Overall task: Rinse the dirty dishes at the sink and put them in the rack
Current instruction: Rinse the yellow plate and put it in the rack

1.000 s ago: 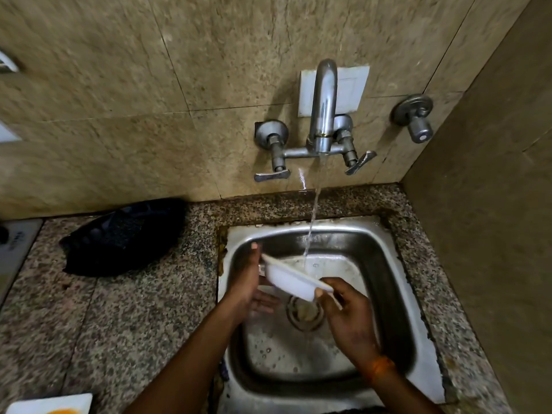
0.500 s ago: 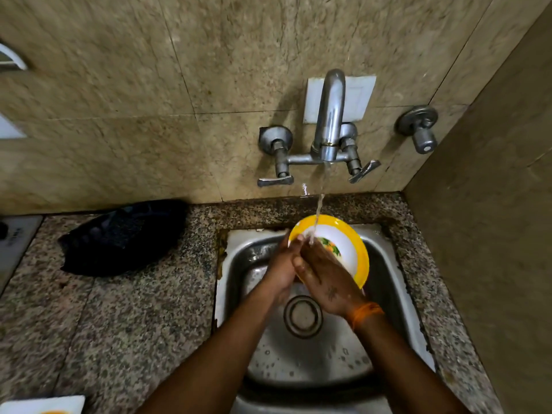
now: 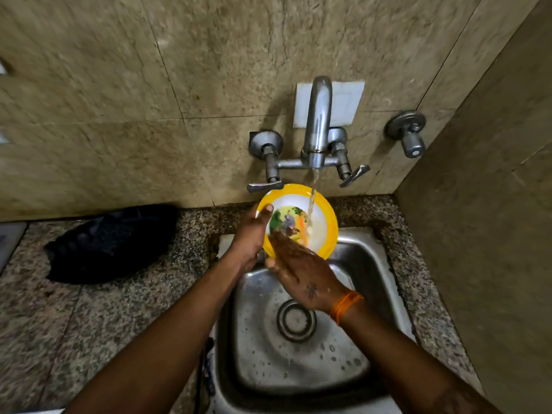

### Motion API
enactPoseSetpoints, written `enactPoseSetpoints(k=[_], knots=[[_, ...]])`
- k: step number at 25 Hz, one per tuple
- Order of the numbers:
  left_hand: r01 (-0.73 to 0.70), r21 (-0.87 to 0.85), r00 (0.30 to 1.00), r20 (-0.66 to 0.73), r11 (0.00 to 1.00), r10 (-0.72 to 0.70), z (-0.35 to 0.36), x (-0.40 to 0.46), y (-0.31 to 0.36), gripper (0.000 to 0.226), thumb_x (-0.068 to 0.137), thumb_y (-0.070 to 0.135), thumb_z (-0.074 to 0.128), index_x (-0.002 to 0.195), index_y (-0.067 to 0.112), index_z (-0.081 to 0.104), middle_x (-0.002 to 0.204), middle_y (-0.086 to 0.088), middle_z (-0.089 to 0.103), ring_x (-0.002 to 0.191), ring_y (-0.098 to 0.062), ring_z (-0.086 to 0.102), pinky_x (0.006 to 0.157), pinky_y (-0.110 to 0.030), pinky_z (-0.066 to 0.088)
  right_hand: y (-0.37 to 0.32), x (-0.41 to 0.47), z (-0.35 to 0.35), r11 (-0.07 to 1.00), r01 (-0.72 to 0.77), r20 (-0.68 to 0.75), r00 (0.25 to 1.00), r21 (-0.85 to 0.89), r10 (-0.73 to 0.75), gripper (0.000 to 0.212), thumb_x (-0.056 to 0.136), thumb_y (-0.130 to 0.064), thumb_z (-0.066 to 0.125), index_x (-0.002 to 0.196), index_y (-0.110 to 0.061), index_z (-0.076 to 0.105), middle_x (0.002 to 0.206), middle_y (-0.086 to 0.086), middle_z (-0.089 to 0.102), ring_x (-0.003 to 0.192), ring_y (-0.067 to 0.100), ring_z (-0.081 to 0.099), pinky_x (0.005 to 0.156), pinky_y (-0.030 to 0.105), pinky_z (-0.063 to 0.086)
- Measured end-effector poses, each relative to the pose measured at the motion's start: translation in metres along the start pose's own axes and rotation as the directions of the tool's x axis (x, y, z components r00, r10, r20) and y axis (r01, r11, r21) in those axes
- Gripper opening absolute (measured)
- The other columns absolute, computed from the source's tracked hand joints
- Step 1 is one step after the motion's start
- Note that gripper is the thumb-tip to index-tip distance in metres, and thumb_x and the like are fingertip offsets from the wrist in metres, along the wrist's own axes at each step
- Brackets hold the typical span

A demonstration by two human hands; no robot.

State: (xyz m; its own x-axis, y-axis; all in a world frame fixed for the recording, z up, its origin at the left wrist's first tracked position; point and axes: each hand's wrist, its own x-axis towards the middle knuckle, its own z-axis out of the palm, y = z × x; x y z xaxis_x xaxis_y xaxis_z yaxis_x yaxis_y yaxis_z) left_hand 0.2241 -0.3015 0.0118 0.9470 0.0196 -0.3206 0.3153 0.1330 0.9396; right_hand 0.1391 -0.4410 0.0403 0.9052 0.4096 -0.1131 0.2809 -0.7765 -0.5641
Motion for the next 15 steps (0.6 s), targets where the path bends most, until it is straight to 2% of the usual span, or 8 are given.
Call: enactPoseSetpoints(k=[3,4,6,8,10,12,14,15], knots=[[-0.038,0.029,0.999,0.008,0.999,0.038,-0.006,-0.005,0.0,0.026,0.103,0.031,0.056,0.12,0.019,0.07,0.118,-0.01,0.076,0.111,-0.03,0.072,0.101,-0.052,0.056,0.036,0.001,-0.006,0.938,-0.117,-0.049,0.993,-0.326,0.107,0.112,0.083,-0.083,-0.015,0.162,-0.011,0.017,0.17,0.013,0.016,0.158,0.025,0.01,0.128,0.044,0.006],[-0.044,0.056,0.999,0.026,0.997,0.042,0.0,-0.008,-0.001,0.031,0.099,0.035,0.058,0.121,0.017,0.07,0.119,-0.01,0.076,0.112,-0.03,0.072,0.102,-0.053,0.055,0.036,0.007,-0.009,0.943,-0.161,-0.062,0.987,-0.292,0.15,0.113,0.082,-0.083,-0.016,0.163,-0.01,0.011,0.171,0.015,0.008,0.159,0.026,0.002,0.128,0.045,0.0],[-0.067,0.095,0.996,0.071,0.993,0.06,0.011,-0.014,-0.006,0.042,0.095,0.041,0.059,0.125,0.014,0.069,0.12,-0.01,0.076,0.114,-0.029,0.071,0.104,-0.052,0.054,0.021,0.015,-0.002,0.992,-0.094,-0.066,0.994,-0.083,0.089,0.105,0.086,-0.082,-0.007,0.163,-0.011,0.005,0.171,0.011,-0.001,0.159,0.023,-0.007,0.128,0.041,-0.005],[-0.07,0.08,0.996,0.057,0.994,0.066,0.009,-0.013,-0.006,0.044,0.094,0.046,0.061,0.124,0.016,0.071,0.119,-0.011,0.076,0.114,-0.031,0.071,0.104,-0.055,0.053,0.001,0.004,0.006,0.995,0.003,-0.021,1.0,0.104,-0.001,0.097,0.091,-0.08,0.005,0.164,-0.015,0.011,0.171,0.002,0.003,0.158,0.013,-0.003,0.128,0.03,-0.002],[-0.047,0.047,0.998,0.034,0.998,0.045,-0.001,-0.005,-0.009,0.033,0.098,0.043,0.061,0.119,0.02,0.073,0.118,-0.009,0.077,0.114,-0.032,0.071,0.103,-0.057,0.053,0.014,-0.011,0.004,0.998,0.05,0.018,0.999,-0.028,-0.05,0.099,0.09,-0.08,0.002,0.163,-0.015,0.018,0.171,0.002,0.011,0.158,0.014,0.007,0.128,0.03,0.002],[-0.046,0.012,0.999,0.025,0.999,0.045,0.0,-0.007,-0.008,0.025,0.105,0.03,0.055,0.12,0.018,0.071,0.118,-0.01,0.077,0.112,-0.031,0.072,0.101,-0.056,0.055,0.04,-0.011,-0.006,0.96,-0.047,-0.039,0.999,-0.275,0.038,0.107,0.087,-0.082,-0.008,0.163,-0.011,0.017,0.171,0.01,0.012,0.158,0.023,0.01,0.129,0.038,0.002],[-0.076,0.063,0.996,0.054,0.995,0.073,0.015,-0.013,-0.006,0.03,0.105,0.03,0.053,0.127,0.015,0.068,0.122,-0.008,0.076,0.114,-0.027,0.072,0.103,-0.053,0.054,0.042,0.001,-0.017,0.958,-0.174,-0.11,0.982,-0.229,0.152,0.107,0.086,-0.081,-0.011,0.163,-0.01,0.009,0.171,0.013,0.004,0.159,0.023,0.0,0.128,0.041,-0.004],[-0.088,0.084,0.993,0.086,0.993,0.081,0.024,-0.015,-0.006,0.033,0.104,0.032,0.054,0.129,0.015,0.068,0.124,-0.007,0.075,0.117,-0.025,0.07,0.106,-0.051,0.053,0.033,0.006,-0.016,0.98,-0.151,-0.119,0.984,-0.128,0.136,0.102,0.088,-0.08,-0.005,0.163,-0.011,0.006,0.171,0.011,0.001,0.158,0.019,-0.006,0.128,0.038,-0.007]])
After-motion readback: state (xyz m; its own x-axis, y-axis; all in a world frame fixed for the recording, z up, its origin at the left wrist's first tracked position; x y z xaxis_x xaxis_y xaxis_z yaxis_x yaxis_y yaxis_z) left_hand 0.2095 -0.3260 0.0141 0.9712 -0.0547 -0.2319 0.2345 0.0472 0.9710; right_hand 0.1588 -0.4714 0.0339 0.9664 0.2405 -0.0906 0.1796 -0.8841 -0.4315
